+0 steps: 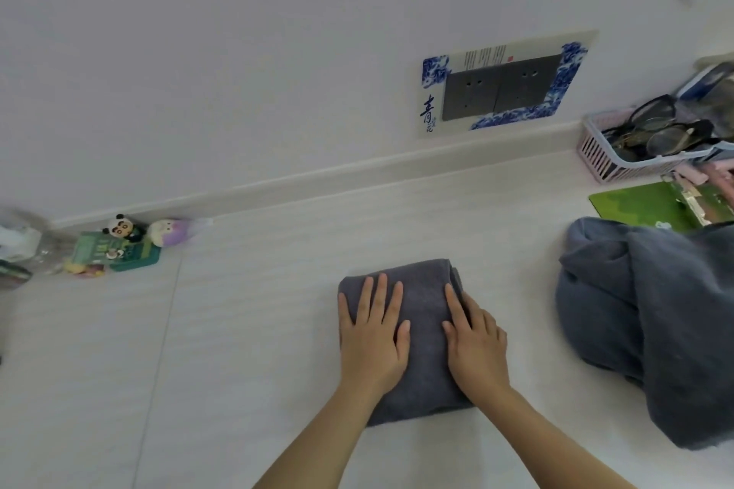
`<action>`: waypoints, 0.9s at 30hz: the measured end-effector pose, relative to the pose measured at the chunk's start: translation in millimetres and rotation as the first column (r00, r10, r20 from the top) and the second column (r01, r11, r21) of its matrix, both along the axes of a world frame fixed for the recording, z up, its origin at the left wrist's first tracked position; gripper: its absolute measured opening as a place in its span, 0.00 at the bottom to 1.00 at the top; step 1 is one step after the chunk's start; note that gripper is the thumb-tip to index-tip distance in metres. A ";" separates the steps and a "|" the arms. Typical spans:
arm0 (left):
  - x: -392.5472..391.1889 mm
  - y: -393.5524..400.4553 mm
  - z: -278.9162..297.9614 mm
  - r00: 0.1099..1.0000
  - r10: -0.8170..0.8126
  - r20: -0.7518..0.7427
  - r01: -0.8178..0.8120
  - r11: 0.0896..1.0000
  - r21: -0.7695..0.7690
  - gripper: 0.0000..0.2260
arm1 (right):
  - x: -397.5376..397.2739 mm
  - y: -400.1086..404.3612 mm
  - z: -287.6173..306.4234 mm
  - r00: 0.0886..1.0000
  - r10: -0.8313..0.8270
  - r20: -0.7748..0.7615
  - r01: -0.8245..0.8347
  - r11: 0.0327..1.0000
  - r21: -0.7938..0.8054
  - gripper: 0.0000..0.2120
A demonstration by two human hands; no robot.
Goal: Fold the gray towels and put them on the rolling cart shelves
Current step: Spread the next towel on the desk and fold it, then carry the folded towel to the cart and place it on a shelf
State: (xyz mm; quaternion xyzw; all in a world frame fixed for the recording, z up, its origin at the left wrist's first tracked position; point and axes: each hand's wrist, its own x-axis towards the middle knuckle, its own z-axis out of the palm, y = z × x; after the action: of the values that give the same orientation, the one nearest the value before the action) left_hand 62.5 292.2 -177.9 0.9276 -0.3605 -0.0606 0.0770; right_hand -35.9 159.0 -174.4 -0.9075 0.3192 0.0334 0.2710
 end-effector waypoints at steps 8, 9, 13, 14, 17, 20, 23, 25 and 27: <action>-11.6 23.3 26.8 0.730 0.375 -0.572 -0.614 0.727 -0.308 0.36 | 13.3 -5.6 21.1 0.975 -0.218 -0.036 0.214 0.892 0.397 0.33; -11.4 29.7 32.7 0.593 0.389 -0.705 -0.733 0.624 -0.272 0.39 | 15.9 -5.6 23.6 0.968 -0.243 -0.067 0.247 0.859 0.449 0.33; 13.6 71.5 40.0 0.191 0.239 -0.952 -0.856 0.515 -0.043 0.46 | 29.1 10.8 30.7 0.965 -0.213 -0.151 0.260 0.748 0.611 0.30; 19.7 81.7 41.3 0.138 0.202 -0.970 -0.858 0.513 -0.015 0.47 | 31.0 15.6 33.3 0.966 -0.212 -0.146 0.254 0.699 0.668 0.29; 36.4 126.4 58.8 0.153 0.104 -0.983 -0.876 0.475 -0.086 0.43 | 48.4 47.5 54.0 0.976 -0.201 -0.079 0.179 0.551 0.815 0.27; 45.5 178.5 85.2 0.249 0.062 -0.966 -0.894 0.397 -0.205 0.36 | 72.1 95.5 82.0 0.990 -0.137 0.025 0.050 0.518 0.854 0.22; 52.9 234.7 110.6 0.324 0.100 -0.941 -0.915 0.285 -0.285 0.31 | 98.6 148.9 107.9 0.991 -0.062 0.121 -0.079 0.462 0.884 0.18; 57.1 277.9 128.8 0.373 0.136 -0.918 -0.919 0.195 -0.344 0.28 | 118.5 190.6 126.3 0.981 0.021 0.190 -0.180 0.434 0.882 0.16; 59.3 319.0 143.5 0.393 0.173 -0.903 -0.919 0.100 -0.381 0.28 | 138.2 230.0 142.1 0.961 0.116 0.252 -0.277 0.408 0.870 0.16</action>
State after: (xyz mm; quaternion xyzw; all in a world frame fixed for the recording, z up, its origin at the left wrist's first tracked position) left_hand 121.8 611.2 -34.5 0.6926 0.1510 -0.1493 0.6894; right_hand 102.3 388.9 -32.3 -0.6546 0.1216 0.1606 0.7287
